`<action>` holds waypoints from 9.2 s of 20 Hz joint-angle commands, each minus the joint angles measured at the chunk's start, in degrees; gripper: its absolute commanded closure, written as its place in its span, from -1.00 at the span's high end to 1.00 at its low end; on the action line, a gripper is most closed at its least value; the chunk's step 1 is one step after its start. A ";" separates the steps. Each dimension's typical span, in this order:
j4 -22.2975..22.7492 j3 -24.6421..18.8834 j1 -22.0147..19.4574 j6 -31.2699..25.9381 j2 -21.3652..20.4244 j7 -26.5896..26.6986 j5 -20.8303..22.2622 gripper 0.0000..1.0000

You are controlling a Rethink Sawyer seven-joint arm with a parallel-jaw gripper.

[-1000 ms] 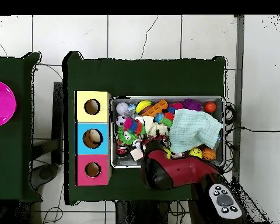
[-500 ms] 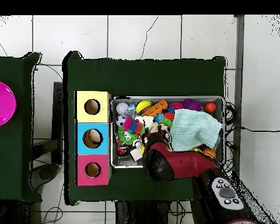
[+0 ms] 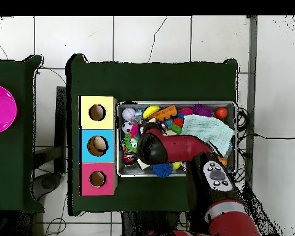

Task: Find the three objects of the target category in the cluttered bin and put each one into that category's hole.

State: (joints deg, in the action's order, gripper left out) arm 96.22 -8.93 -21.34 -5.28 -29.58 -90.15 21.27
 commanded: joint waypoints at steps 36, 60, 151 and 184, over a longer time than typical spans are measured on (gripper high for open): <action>-12.02 -0.27 3.48 -30.26 12.40 -9.28 -17.96 1.00; -20.52 6.14 9.08 -60.14 11.53 -5.90 -19.62 -1.00; -11.65 11.59 25.28 -51.07 2.94 -15.38 -28.94 1.00; -14.50 3.97 2.57 -45.41 -1.60 11.30 -8.14 1.00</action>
State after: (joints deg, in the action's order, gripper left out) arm 79.64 2.02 -16.18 -54.60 -33.74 -95.90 8.82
